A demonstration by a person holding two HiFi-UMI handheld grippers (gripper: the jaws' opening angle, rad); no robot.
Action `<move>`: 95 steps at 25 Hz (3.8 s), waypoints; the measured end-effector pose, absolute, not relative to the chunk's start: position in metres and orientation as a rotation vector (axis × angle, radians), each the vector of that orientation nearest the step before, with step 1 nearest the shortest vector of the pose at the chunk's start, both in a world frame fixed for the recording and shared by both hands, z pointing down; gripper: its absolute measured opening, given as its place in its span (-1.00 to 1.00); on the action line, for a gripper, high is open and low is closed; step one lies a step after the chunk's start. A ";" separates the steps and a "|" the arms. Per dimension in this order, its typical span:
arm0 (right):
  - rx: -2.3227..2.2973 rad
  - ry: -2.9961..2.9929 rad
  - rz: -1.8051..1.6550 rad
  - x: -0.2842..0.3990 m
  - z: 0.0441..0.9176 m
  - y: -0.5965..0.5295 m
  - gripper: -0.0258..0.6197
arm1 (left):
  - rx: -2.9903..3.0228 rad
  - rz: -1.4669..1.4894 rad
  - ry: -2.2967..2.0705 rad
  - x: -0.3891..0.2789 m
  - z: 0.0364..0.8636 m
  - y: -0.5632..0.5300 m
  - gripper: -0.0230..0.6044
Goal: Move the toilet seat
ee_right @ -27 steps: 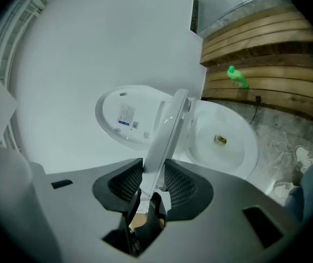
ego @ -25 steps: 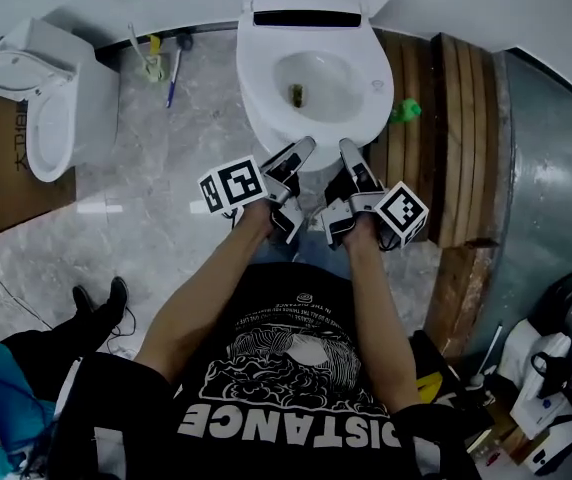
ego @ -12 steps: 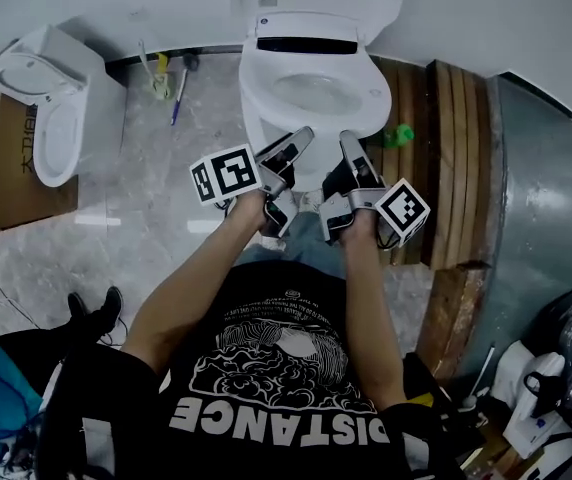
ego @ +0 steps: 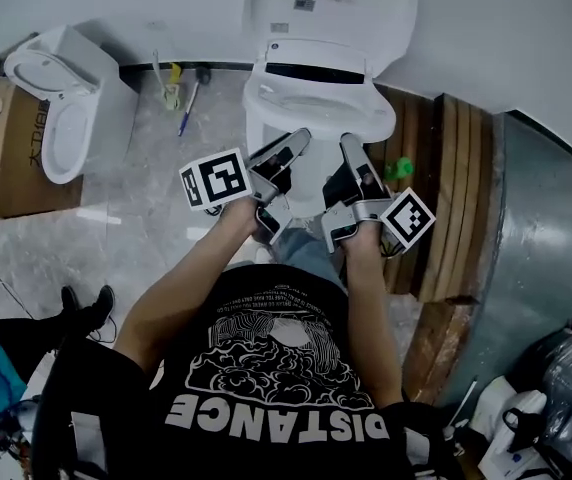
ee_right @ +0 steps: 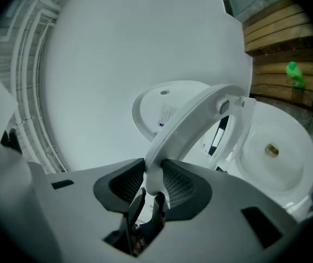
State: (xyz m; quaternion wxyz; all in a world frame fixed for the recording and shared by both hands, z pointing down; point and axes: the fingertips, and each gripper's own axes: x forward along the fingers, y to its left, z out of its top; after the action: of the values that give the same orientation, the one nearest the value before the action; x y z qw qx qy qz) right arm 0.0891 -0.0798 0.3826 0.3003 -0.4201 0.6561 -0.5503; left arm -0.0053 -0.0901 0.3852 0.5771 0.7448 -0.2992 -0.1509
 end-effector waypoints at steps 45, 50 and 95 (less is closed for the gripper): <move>-0.881 2.179 -1.244 0.086 0.297 -0.214 -0.76 | 1.999 -0.384 -1.012 -0.005 0.311 -0.219 -0.67; -0.895 2.180 -1.223 0.084 0.296 -0.227 -0.78 | 2.026 -0.368 -1.009 -0.007 0.309 -0.233 -0.73; -1.305 2.229 -0.977 0.096 0.288 -0.384 -0.78 | 2.216 -0.216 -0.980 0.003 0.296 -0.390 -0.84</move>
State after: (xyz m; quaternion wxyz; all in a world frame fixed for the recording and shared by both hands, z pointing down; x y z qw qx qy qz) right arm 0.0959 -0.3840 0.2876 0.1890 -0.4639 0.7928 -0.3473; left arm 0.0030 -0.3904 0.2956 0.3468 0.8544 -0.3779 -0.0831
